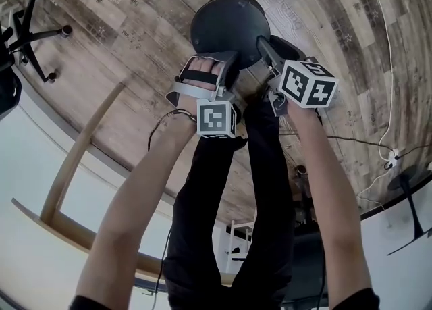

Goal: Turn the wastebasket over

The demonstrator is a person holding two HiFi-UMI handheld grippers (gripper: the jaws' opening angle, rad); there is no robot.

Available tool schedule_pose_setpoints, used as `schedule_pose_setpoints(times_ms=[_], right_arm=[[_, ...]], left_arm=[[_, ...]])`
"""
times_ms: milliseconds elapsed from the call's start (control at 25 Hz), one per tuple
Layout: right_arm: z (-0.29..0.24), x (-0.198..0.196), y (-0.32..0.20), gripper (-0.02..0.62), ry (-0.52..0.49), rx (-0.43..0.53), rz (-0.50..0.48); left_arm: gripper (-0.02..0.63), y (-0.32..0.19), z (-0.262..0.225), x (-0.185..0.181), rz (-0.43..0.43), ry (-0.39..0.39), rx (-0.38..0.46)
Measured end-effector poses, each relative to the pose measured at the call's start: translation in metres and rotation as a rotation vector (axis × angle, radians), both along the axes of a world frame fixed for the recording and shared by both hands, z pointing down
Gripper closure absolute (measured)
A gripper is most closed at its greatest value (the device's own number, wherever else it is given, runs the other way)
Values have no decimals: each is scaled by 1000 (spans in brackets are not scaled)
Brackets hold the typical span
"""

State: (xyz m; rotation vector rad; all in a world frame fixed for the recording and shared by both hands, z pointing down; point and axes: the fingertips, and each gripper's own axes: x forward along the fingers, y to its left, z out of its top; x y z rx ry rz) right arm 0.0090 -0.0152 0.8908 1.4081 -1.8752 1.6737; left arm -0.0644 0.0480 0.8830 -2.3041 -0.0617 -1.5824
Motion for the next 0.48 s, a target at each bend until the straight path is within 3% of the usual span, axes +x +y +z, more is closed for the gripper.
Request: schedule_pose_setpoints(times_ms=[80, 280, 480], right_arm=[[-12, 3, -4, 474, 23, 6, -14], [-73, 14, -17, 480, 35, 44, -79], [-175, 24, -15, 485, 79, 96, -204]], left_arm=[[368, -1, -11, 0, -8, -4, 8], [396, -16, -74, 2, -34, -10, 48], [439, -41, -178, 1, -154, 14, 86]])
